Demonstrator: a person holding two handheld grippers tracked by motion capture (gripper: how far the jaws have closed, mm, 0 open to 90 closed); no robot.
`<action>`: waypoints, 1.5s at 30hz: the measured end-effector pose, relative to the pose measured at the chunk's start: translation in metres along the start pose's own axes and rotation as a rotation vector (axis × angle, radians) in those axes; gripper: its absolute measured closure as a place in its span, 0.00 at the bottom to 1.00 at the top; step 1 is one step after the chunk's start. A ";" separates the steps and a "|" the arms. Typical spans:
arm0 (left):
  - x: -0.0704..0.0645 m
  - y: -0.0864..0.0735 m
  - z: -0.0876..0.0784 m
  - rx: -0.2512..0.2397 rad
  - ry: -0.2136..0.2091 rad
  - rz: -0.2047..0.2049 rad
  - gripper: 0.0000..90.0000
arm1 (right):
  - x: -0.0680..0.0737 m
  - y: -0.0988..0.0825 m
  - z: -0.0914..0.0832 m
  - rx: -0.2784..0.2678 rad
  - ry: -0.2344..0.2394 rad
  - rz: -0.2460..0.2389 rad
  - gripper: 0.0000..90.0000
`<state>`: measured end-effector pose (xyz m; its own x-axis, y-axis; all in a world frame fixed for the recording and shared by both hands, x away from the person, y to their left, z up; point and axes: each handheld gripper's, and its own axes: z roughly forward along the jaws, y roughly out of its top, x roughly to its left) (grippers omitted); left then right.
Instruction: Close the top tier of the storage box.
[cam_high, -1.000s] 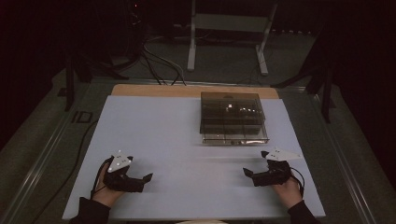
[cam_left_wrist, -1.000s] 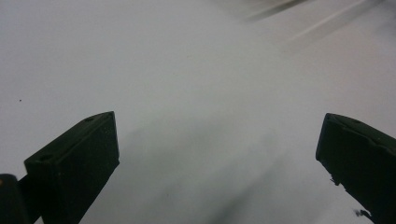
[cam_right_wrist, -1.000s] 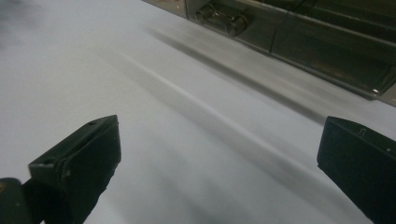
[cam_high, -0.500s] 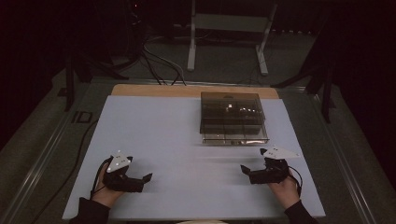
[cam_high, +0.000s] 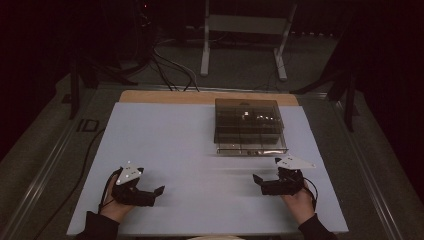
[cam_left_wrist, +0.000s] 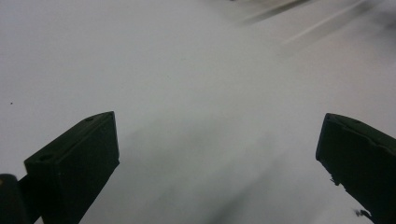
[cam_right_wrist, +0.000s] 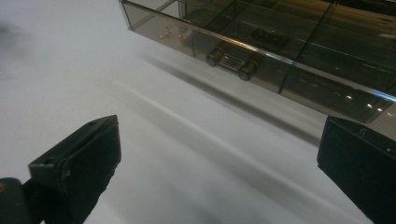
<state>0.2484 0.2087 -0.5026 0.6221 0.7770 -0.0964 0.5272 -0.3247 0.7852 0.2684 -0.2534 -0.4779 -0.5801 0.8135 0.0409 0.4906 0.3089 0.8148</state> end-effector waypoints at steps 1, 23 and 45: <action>0.000 0.000 0.000 0.000 0.000 0.000 0.01 | 0.001 0.000 0.001 0.000 -0.003 0.004 0.00; -0.001 0.001 0.000 -0.004 0.002 -0.002 0.01 | 0.010 -0.009 0.023 0.044 -0.047 0.053 0.00; 0.000 0.000 0.000 -0.003 0.001 -0.003 0.01 | 0.014 -0.019 0.032 0.155 -0.145 0.022 0.19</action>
<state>0.2483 0.2084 -0.5020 0.6202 0.7782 -0.0984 0.5276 -0.3209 0.7866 0.2721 -0.2319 -0.5114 -0.4743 0.8797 -0.0347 0.6030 0.3533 0.7153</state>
